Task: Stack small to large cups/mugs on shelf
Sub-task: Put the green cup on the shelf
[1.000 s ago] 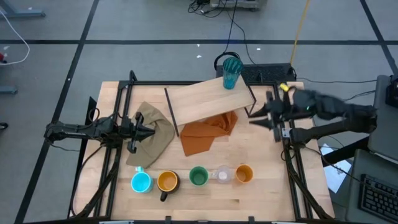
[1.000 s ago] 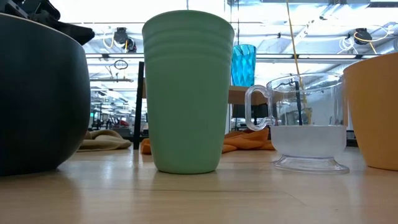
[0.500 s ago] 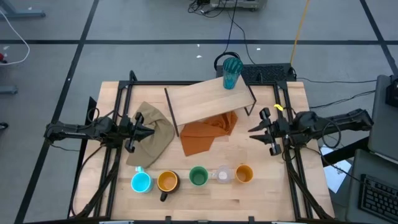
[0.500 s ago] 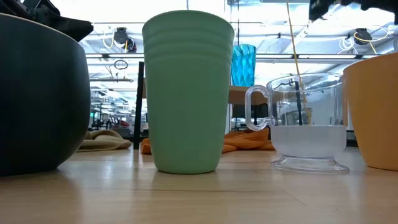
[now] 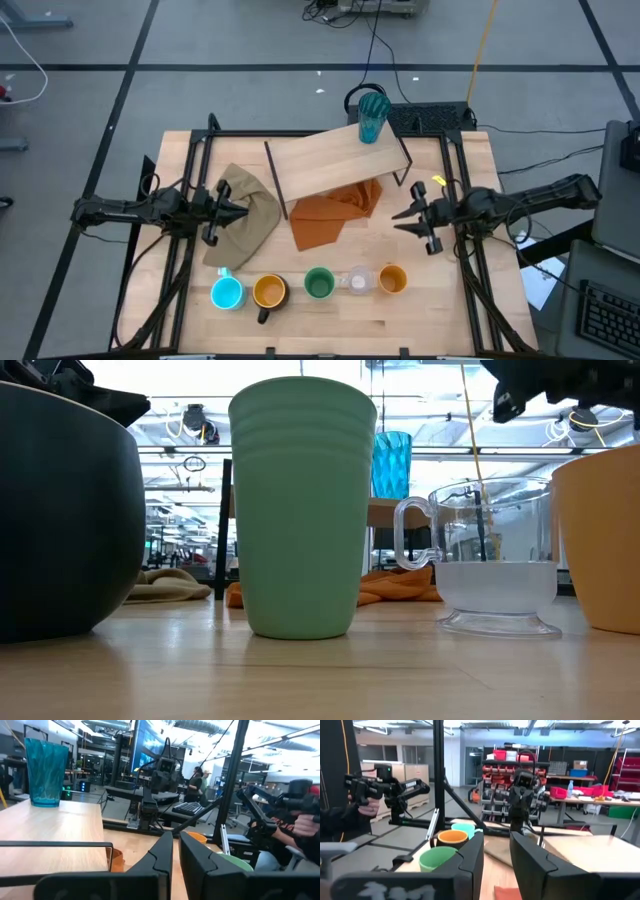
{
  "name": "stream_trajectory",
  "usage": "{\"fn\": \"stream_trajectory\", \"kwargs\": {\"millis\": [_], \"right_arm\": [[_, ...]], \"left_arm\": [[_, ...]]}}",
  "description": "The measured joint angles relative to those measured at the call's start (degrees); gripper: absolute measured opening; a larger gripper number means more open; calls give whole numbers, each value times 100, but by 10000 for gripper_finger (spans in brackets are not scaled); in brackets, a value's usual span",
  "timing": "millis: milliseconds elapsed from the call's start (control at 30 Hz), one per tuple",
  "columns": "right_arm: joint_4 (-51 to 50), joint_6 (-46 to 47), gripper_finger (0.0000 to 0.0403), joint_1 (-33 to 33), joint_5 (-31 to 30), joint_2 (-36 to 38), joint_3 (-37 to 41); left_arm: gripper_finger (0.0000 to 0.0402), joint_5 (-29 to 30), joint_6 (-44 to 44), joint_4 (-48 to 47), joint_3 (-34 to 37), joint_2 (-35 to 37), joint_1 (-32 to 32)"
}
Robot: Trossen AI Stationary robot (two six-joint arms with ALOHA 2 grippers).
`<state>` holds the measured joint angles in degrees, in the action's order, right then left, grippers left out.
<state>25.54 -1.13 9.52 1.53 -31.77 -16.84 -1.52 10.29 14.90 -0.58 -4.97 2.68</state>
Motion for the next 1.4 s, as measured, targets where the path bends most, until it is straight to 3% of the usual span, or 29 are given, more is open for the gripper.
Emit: {"fn": "stream_trajectory", "kwargs": {"millis": [300,767,900,1033,1133,1400], "right_arm": [[-3,86,86,-2,-1,-1,280],[258,61,86,-2,1,0,280],[260,50,86,-2,0,0,280],[261,42,86,-2,1,0,280],[273,-30,86,-2,1,0,280],[299,-114,86,-2,1,0,280]], "left_arm": [[31,2,375,182,0,-2,0],[34,-157,-265,1215,-102,-192,2],[73,-142,-407,1160,-685,-923,46],[136,-159,-671,1153,-1506,-2191,210],[167,-484,-820,1115,-2177,-3150,357],[186,-1014,-896,-534,-4101,-4916,590]]}}
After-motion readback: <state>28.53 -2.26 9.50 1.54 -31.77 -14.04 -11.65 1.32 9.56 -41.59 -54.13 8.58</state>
